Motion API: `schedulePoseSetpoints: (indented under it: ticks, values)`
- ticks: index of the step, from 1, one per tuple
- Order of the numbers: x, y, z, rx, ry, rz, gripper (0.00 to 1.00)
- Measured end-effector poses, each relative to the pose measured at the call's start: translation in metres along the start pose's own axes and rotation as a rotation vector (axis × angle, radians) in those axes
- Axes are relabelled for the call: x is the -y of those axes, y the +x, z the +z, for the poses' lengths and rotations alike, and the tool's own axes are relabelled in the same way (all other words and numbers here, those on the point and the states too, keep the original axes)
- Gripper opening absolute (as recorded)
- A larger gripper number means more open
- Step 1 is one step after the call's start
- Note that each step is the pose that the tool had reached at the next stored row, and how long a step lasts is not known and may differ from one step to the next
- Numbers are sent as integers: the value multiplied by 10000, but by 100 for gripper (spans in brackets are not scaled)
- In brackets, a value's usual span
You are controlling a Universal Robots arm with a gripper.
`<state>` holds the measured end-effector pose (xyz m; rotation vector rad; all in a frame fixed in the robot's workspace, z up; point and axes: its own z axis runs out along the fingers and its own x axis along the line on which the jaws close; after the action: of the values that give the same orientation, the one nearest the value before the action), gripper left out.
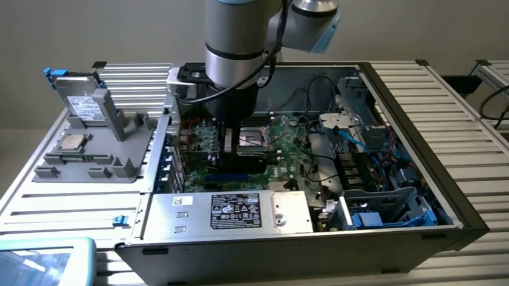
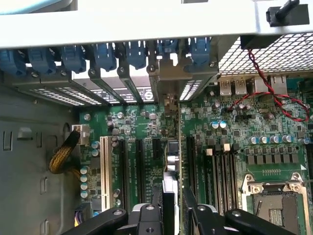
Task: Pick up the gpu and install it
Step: 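Insert the gpu into the slot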
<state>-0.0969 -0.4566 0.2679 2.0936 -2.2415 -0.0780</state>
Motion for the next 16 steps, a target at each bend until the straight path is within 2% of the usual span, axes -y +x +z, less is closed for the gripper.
schedulePoseSetpoints:
  ticks: [2,6,16]
  values:
    - [-3,1,0,-14,2,-41,27]
    - [-4,3,1,-88,30,-315,27]
    - [-49,-4,7,-90,30,-324,27]
